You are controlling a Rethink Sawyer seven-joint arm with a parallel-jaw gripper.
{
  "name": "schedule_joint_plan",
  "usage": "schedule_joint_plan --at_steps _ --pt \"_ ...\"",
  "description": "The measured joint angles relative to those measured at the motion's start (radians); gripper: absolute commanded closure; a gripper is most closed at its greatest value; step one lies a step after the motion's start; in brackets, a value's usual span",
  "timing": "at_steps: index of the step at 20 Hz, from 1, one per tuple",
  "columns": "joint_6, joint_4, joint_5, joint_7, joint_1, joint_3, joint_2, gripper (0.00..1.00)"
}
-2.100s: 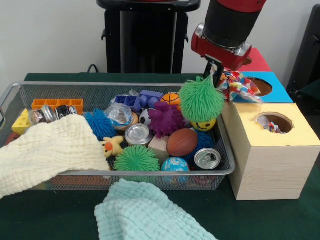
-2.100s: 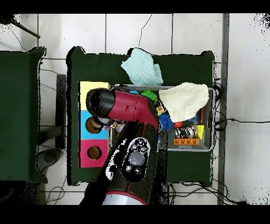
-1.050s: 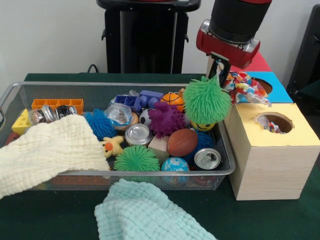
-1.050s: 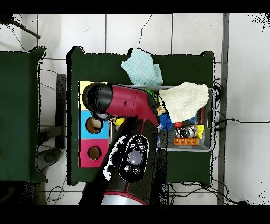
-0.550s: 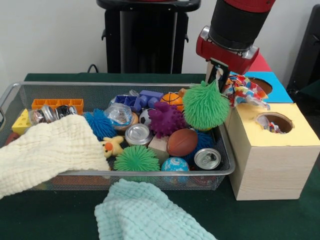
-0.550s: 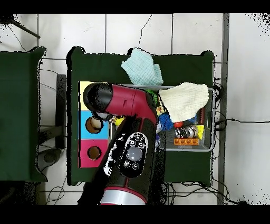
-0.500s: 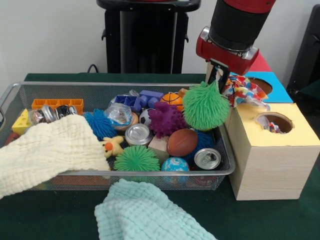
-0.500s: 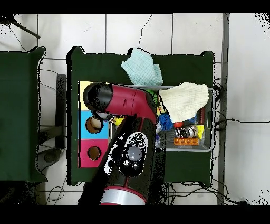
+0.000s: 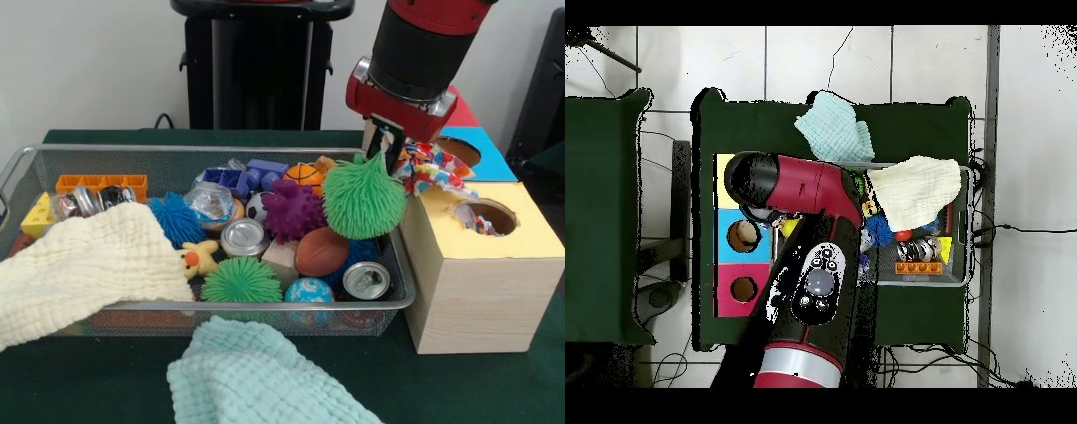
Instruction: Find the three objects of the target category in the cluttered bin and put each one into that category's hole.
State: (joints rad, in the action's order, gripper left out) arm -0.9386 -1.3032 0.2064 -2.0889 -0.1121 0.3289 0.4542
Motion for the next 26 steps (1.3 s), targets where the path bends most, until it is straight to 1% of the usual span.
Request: schedule_joint_plan --at_steps 10,19,20,26 --pt "0.000 0.044 0.000 0.000 0.010 -0.001 -0.021 1.00" --pt "0.000 0.045 0.000 0.000 0.023 -0.001 -0.022 1.00" --pt "0.000 0.045 0.000 0.000 0.024 -0.001 -0.022 0.00" --pt "0.000 0.045 0.000 0.000 0.024 -0.001 -0.020 0.00"
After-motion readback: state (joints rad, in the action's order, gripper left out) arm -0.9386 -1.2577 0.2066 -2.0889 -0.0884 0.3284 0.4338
